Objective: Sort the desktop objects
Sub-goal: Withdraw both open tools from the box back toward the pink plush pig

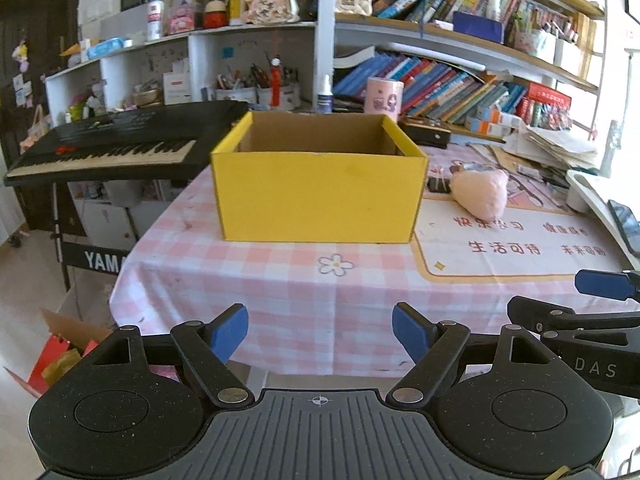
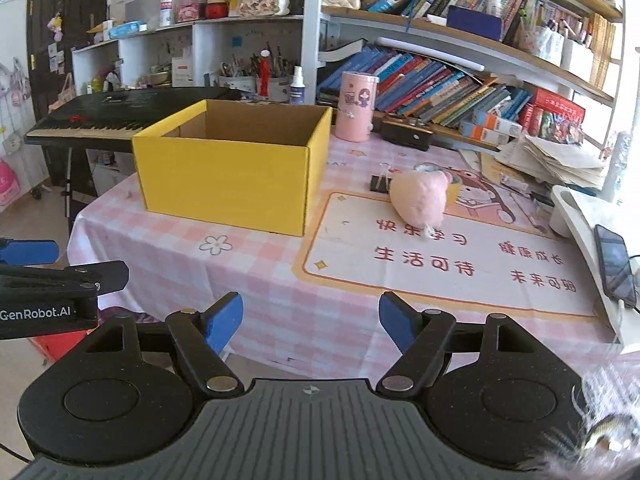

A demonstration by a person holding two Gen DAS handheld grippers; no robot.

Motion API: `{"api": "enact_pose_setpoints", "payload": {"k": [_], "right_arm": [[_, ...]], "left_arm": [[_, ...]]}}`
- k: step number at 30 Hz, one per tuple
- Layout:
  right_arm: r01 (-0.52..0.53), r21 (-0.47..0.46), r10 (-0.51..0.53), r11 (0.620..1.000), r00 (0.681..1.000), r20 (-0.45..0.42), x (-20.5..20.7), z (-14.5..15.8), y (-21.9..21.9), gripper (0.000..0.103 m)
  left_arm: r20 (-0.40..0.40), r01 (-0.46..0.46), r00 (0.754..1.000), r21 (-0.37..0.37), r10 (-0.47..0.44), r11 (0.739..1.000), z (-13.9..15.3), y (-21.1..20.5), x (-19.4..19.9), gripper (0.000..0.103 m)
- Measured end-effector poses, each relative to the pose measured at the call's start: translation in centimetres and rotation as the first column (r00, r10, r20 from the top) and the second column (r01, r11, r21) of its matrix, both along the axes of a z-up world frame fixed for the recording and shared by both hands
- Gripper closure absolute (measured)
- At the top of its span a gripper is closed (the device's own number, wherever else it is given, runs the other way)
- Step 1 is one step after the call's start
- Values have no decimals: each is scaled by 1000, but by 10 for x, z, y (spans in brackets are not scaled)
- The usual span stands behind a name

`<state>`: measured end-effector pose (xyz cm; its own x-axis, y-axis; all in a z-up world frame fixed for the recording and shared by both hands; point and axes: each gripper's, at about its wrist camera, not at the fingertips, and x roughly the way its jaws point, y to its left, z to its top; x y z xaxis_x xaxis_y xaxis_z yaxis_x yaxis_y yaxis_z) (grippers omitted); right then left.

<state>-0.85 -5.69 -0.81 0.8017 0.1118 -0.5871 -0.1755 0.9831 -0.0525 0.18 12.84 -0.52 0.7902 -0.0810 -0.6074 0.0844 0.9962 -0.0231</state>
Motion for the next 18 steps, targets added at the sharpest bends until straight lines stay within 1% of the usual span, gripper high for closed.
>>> {"api": "enact_pose_setpoints", "payload": {"k": [5,10,14,18], "right_arm": [[22,2,-22,1000,1000,-12,1,-3,-9,29],[24,-7,-24,1000,1000,-19,6,-6,-18,29],[27,-24,-27,999,999,-23,14,-6,-32,29],[58,-19,-58,998,998,-36,22,-7,-52,29]], "left_arm": [[-9,26,1000,11,-26,1000,-2,-12,6,21],[-19,30,999,4,-30,1000,-4,-26,17,21],[-36,51,998,-4,-51,999,-6,-44,28,20],[-45,61,997,-5,-61,998,-7,-60,38,20]]}}
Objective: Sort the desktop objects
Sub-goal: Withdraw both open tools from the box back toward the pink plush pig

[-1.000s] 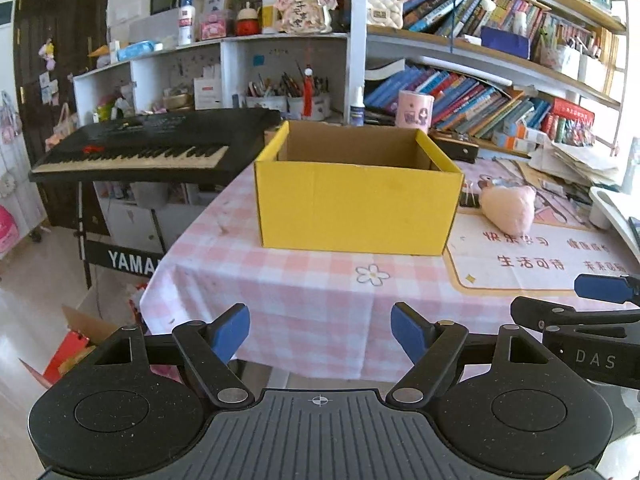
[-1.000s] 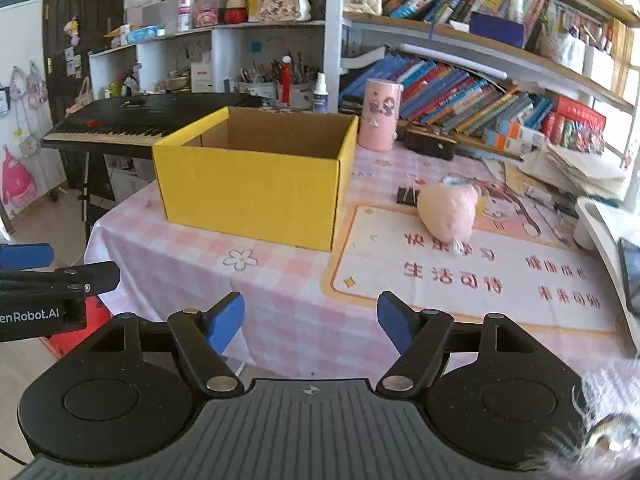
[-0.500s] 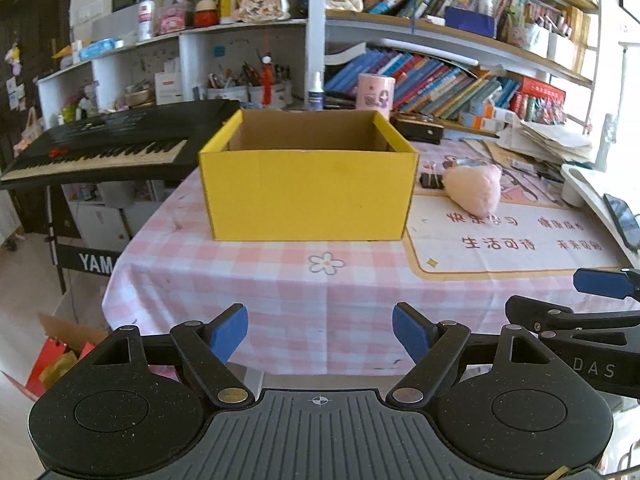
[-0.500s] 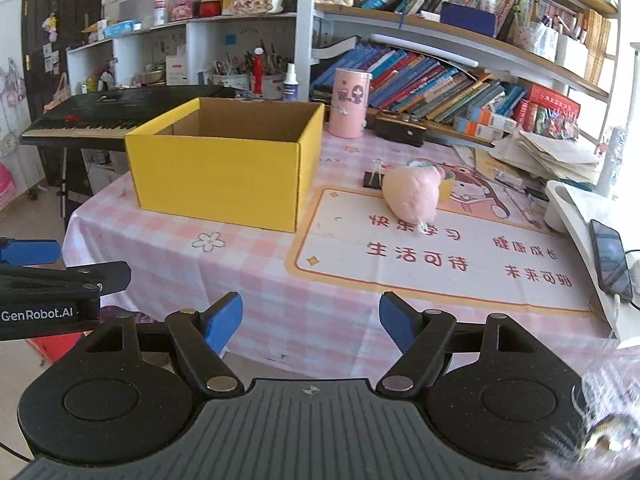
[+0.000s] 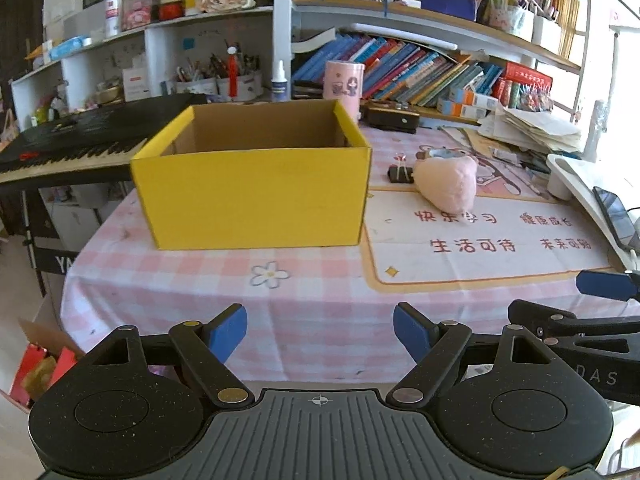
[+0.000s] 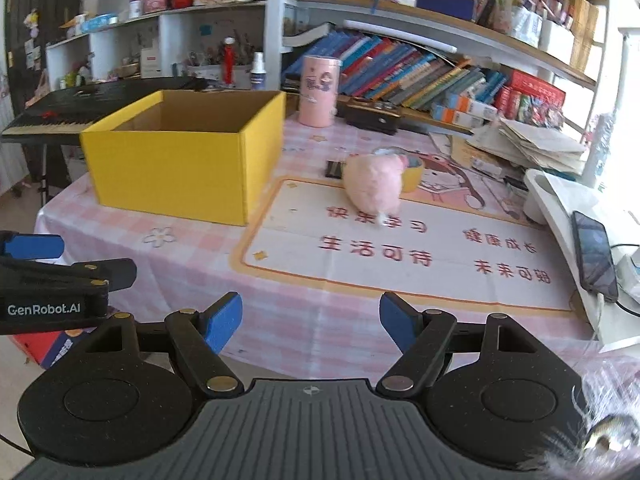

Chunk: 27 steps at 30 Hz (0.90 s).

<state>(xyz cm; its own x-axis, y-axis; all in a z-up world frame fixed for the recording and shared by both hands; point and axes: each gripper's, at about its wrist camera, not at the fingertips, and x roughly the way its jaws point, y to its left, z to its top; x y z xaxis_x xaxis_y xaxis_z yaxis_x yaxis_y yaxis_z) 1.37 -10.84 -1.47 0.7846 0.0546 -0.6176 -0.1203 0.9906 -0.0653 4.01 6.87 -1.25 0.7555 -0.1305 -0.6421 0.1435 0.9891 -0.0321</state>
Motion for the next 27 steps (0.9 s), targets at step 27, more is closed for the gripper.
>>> {"api": "enact_pose_setpoints", "payload": {"k": [27], "right_arm": [[115,49,-113,992,993,-44,86,-7,-113,29]], "left_arm": [[-49,114,993,48,-111,992,-8,-118,85,20]]}}
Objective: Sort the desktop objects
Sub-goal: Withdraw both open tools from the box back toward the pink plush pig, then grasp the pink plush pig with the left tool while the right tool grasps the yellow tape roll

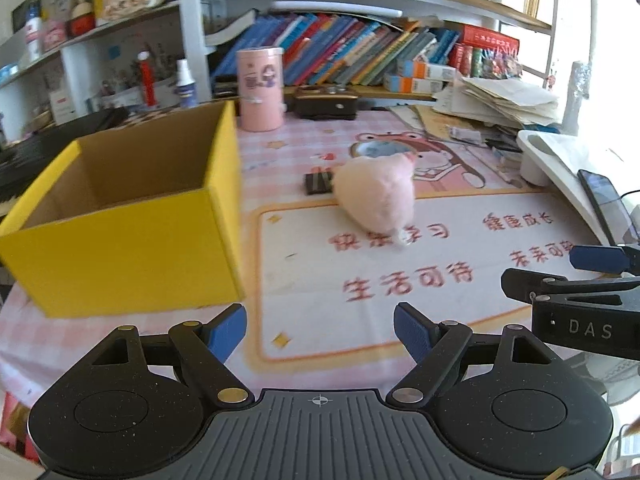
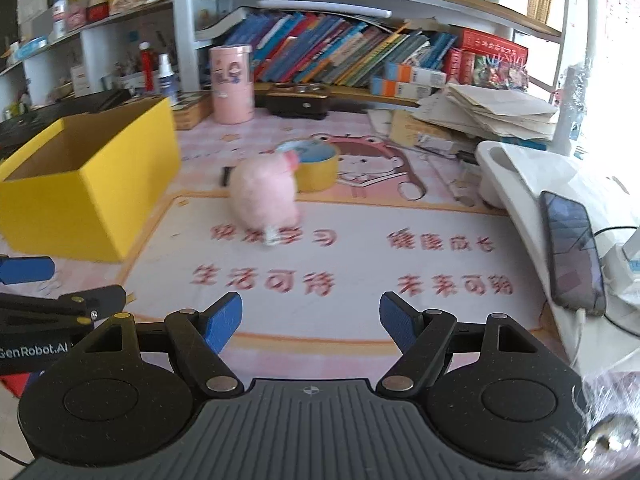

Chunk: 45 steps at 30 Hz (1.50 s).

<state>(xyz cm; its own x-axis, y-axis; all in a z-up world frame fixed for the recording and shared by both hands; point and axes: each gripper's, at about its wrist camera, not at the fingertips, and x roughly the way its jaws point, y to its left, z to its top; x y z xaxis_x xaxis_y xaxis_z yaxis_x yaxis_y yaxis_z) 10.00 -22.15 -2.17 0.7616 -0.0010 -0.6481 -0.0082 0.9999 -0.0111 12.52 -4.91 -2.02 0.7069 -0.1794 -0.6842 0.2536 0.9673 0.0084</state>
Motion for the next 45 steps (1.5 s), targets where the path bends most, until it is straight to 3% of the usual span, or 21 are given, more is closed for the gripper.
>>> {"api": "enact_pose_setpoints", "payload": {"k": [9,21,26,32,36,37,40,45], "right_arm": [[-19,-13,19,1000,1000,6,36,3,-44,29],[-52,25,50,998,997,55,86,8,-97,29],[-64,30,62,998,996,59,99,8,-111,27],[-99,7,98,995,994,56,108,8,-116,26],[-117,3,117,993,992,46,114,5,-117,25],[-122,4,122,992,992,42,117,5,-117,25],[-138,18,137,990,990,28,126,2,-116,23],[-180,36,180,983,983,24,147,-1,-107,21]], "left_arm": [[-6,-20,1000,-15,20,1000,-1,-43,31,20],[25,-130,991,-53,131,990,-7,-85,86,20],[-13,-170,986,-67,169,983,-22,-97,121,20],[-52,-192,980,-6,192,981,-45,-112,153,20],[-36,-213,976,3,212,977,-49,-111,156,25],[-26,-209,978,1,209,978,-47,-110,155,33],[-54,-195,980,-34,193,980,-43,-101,152,40],[-78,-222,973,-84,216,971,-31,-79,131,40]]}}
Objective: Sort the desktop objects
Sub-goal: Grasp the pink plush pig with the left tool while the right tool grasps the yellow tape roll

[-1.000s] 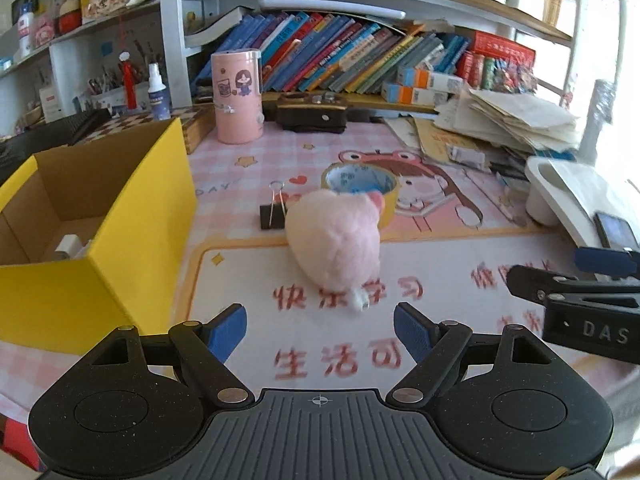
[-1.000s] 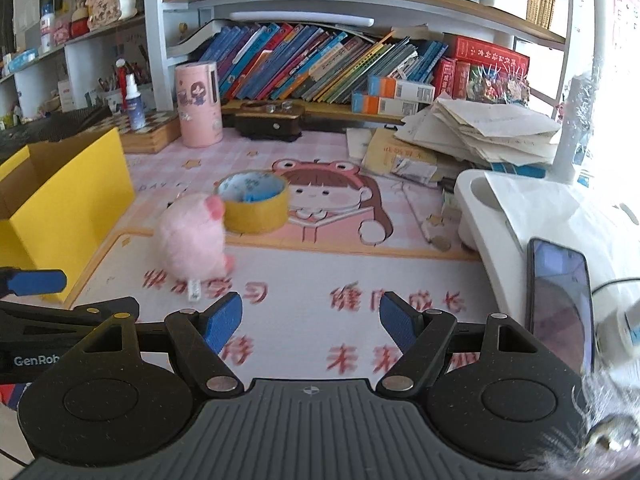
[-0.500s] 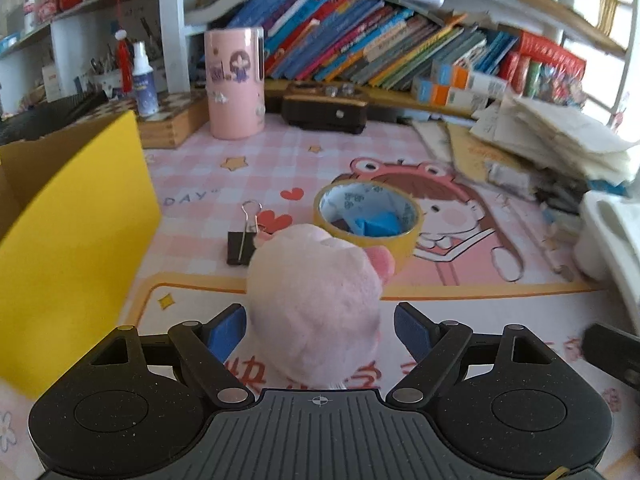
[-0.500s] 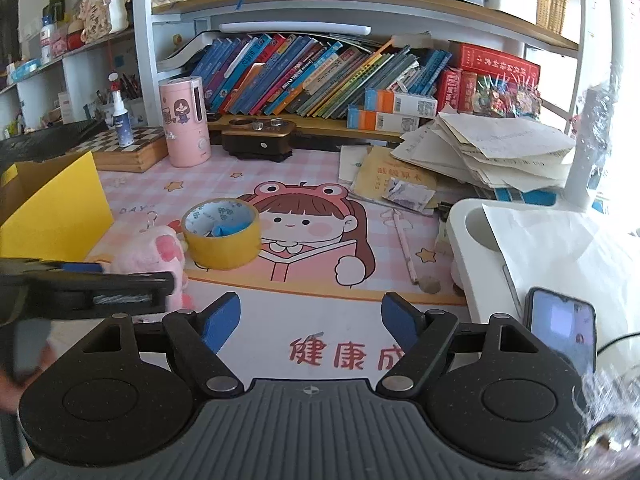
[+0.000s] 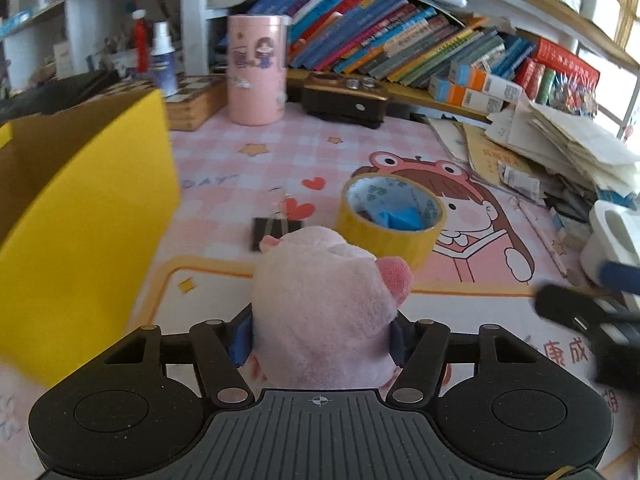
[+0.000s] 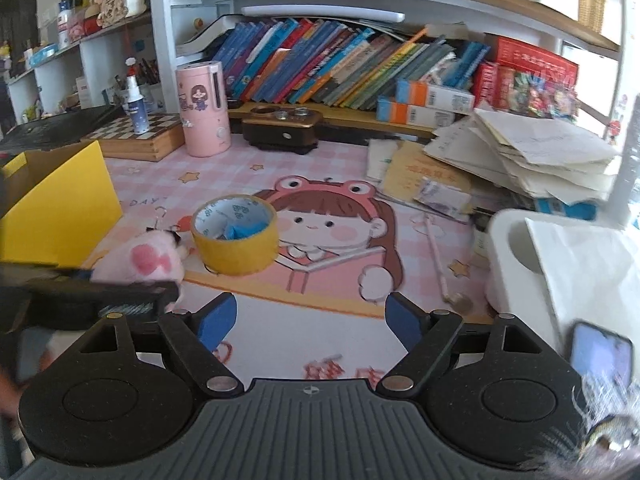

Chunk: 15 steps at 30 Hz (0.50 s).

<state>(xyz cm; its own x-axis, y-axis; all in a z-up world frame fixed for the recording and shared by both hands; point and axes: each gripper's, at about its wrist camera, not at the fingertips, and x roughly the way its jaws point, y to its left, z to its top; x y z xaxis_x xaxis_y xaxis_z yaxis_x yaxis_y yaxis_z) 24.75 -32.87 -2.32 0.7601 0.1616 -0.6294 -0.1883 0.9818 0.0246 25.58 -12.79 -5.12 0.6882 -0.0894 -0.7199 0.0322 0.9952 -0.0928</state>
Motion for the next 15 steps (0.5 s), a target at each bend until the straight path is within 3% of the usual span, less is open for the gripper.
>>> {"api": "enact_pose_setpoints", "payload": {"k": [4,10,15], "right_arm": [[-62,1,62,998,998,-2,23,-5,13,20],[-183,-39,181,982,983,-41,71,-27,46,19],[-210,-52,208,976,977,-48,107,-44,71,11]], "left_arm": [[-11,-9,1000,-38,9,999,10,19,-23,40],[-21,-21,1000,-22,20,1000,18,29,-55,40],[-21,-44,999,-15,44,999,22,37,-72,39]]}}
